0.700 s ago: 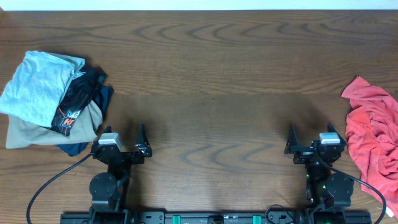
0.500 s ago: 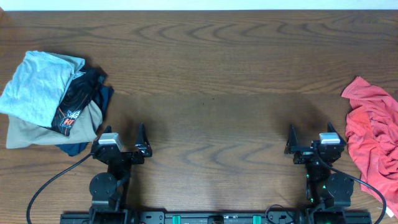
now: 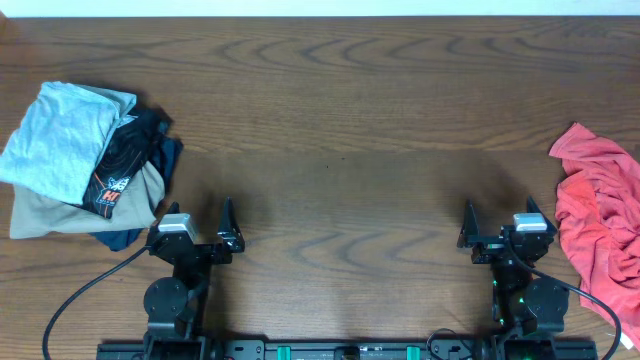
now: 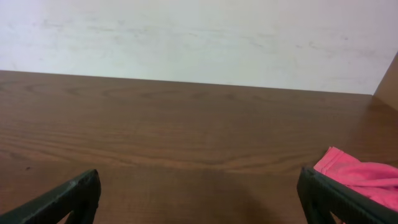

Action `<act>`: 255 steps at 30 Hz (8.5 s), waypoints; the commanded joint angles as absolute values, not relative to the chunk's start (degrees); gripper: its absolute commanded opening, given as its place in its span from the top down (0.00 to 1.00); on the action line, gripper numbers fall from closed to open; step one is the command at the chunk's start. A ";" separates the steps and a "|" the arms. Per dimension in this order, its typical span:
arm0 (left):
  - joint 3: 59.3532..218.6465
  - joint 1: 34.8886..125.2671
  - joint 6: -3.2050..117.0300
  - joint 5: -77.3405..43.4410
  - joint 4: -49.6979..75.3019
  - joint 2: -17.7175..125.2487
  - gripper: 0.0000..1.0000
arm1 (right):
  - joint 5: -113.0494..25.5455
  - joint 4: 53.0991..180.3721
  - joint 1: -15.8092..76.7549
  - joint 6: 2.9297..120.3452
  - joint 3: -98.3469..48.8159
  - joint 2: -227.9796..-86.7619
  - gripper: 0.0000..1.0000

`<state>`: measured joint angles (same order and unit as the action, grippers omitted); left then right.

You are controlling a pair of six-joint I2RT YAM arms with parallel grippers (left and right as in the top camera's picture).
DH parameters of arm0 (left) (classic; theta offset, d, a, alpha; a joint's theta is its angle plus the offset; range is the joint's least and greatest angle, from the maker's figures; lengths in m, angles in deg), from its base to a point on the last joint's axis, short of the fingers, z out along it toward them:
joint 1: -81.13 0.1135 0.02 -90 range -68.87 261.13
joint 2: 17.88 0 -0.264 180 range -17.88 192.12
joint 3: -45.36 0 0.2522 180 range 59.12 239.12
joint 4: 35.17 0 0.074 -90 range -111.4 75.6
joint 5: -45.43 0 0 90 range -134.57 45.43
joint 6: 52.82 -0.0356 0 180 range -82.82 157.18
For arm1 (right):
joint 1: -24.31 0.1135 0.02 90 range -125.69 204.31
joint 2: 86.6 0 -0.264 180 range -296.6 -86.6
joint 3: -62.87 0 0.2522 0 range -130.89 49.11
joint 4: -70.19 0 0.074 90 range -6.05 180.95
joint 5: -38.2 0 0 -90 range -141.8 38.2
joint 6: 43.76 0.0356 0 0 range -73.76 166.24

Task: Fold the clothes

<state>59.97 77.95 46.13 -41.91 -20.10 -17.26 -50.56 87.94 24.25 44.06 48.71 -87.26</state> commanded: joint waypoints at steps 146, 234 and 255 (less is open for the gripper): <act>104.20 78.17 48.84 -32.99 25.82 33.47 0.02 | -40.48 107.70 32.93 59.91 -19.14 -177.34 0.28; 103.66 78.17 52.31 -21.50 23.39 43.85 0.02 | -57.90 136.72 47.29 59.89 -25.04 -178.36 0.01; 103.33 63.89 57.54 -8.97 16.27 61.97 0.02 | -57.58 155.30 27.82 62.07 -25.02 -171.13 0.01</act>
